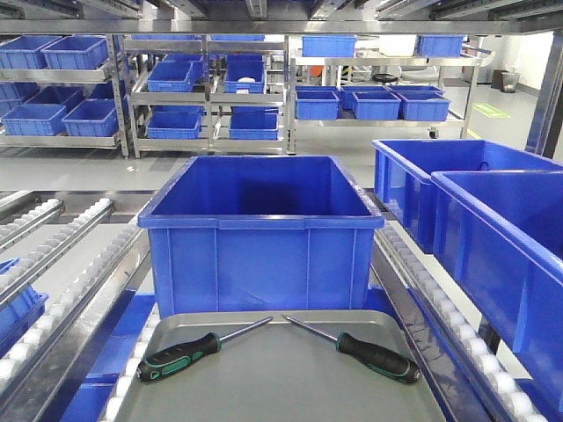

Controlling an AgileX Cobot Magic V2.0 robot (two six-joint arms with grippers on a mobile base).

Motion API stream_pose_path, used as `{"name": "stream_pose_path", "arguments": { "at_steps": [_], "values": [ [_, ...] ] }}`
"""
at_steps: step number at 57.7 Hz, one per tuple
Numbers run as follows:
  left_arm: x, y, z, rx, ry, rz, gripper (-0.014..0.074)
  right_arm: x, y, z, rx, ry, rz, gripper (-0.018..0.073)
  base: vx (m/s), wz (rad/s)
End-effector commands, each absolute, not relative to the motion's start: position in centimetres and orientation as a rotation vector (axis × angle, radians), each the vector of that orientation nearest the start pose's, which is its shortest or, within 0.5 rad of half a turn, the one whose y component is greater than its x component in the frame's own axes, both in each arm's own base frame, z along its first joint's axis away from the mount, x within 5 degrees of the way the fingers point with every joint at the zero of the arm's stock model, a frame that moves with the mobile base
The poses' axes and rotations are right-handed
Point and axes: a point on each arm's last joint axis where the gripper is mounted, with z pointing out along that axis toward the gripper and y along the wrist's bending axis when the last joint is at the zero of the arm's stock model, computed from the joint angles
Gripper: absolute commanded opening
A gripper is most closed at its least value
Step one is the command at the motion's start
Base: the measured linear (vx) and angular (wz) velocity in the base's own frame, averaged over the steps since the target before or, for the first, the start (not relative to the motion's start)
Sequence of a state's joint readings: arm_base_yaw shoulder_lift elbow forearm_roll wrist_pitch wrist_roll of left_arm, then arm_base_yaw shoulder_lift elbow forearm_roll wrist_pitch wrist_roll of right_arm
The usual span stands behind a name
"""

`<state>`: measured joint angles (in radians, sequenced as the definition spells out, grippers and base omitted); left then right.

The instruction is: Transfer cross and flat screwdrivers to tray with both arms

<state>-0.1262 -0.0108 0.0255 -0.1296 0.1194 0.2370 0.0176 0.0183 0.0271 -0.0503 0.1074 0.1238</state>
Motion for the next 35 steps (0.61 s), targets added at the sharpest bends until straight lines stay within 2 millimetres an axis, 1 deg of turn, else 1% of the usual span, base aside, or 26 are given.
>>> {"name": "stream_pose_path", "arguments": {
  "at_steps": [1, 35],
  "values": [
    [5.68, -0.77, 19.05, 0.178, 1.559, -0.027, -0.0001, 5.68, -0.23, 19.83, 0.104, 1.509, 0.045, -0.0009, 0.00, 0.00],
    [5.69, -0.78, 19.00, 0.180, 1.567, -0.028, -0.0001, 5.64, -0.30, 19.80, 0.106, 1.510, 0.028, -0.0009, 0.00, 0.00]
  ]
}}
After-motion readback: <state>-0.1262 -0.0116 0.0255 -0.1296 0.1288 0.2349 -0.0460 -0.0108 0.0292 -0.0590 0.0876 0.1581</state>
